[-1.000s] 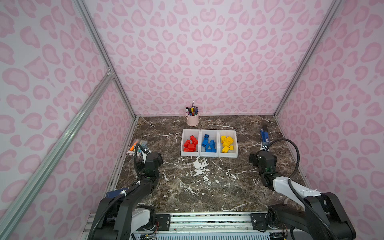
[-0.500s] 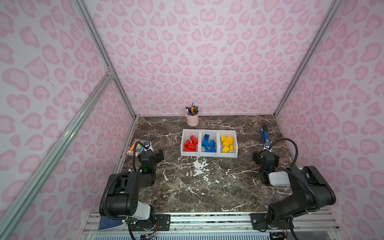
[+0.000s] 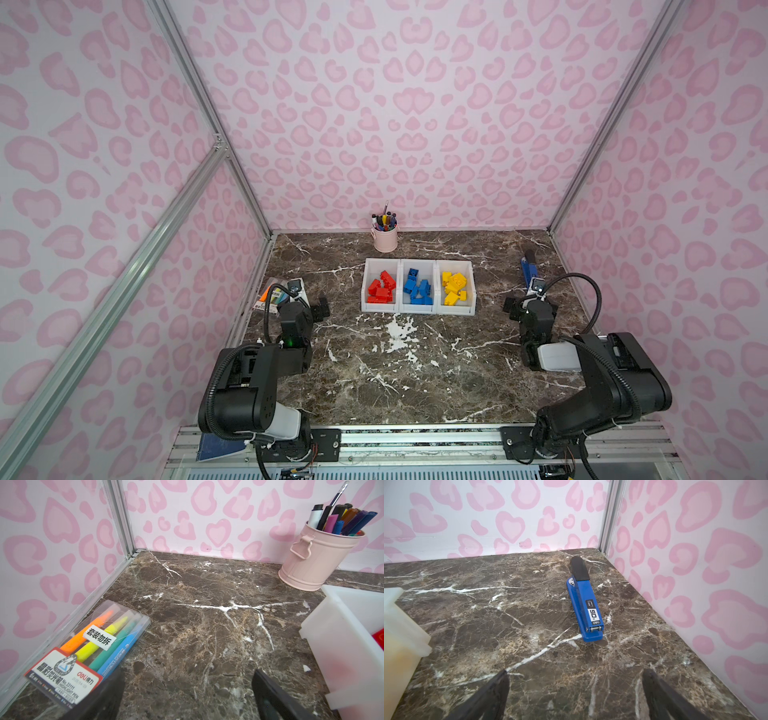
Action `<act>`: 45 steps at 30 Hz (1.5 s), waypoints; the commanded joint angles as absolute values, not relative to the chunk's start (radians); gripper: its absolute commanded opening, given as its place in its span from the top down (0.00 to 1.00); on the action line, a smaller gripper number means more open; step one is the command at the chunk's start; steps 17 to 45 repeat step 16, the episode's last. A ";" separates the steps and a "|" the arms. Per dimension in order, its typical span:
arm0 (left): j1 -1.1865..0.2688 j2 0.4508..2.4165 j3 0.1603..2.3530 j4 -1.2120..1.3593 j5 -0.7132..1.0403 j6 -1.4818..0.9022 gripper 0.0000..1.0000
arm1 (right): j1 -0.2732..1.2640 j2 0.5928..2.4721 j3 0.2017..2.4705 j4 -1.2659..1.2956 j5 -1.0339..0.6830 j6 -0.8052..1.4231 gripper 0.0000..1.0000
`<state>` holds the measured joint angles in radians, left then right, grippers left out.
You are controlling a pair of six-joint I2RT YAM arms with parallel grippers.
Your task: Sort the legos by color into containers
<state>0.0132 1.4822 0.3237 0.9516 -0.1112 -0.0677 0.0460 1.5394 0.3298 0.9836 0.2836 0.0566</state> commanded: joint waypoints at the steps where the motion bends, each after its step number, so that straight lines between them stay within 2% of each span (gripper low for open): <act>1: 0.015 1.480 0.324 1.000 -0.102 -0.057 0.03 | 0.051 1.544 0.328 1.004 0.293 0.054 0.00; 45: 0.016 1.480 0.331 0.986 -0.068 -0.046 0.03 | 0.051 1.534 0.334 0.973 0.293 0.054 0.00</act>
